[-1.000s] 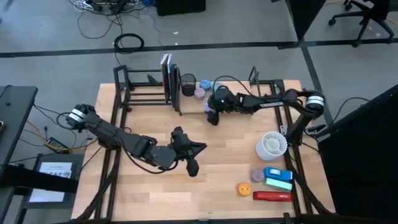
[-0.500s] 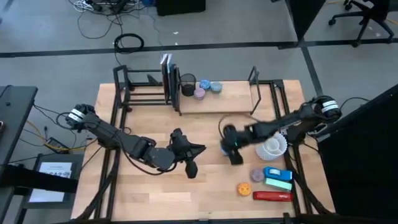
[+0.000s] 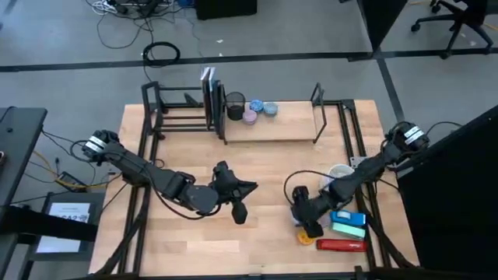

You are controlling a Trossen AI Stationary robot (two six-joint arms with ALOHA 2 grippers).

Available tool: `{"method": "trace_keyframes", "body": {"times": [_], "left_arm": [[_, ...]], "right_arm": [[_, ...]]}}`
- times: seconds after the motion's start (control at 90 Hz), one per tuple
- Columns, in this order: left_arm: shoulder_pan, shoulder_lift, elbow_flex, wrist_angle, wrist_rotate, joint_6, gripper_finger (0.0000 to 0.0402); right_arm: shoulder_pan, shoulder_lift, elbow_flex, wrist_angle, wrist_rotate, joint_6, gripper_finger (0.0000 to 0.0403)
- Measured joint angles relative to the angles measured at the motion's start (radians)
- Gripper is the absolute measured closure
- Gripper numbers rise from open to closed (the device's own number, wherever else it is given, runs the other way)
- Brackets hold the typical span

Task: Stock shelves
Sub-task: Remove the white scented candle from the shelf, then remove the green scented candle from the shelf

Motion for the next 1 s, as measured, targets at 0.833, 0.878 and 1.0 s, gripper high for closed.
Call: {"method": "trace_keyframes", "body": {"times": [0.833,0.878,1.0], "left_arm": [[0.000,0.000,0.000,-0.003,-0.002,0.003,0.0401],[0.001,0.000,0.000,-0.003,-0.018,0.004,0.0401],[0.009,0.001,0.000,-0.003,-0.069,0.004,0.0401]], "right_arm": [[-0.145,-0.230,0.102,-0.053,0.164,-0.194,0.0086],[-0.203,-0.263,0.125,-0.047,0.199,-0.255,0.0088],[-0.413,-0.305,0.205,-0.003,0.181,-0.386,0.0094]]}}
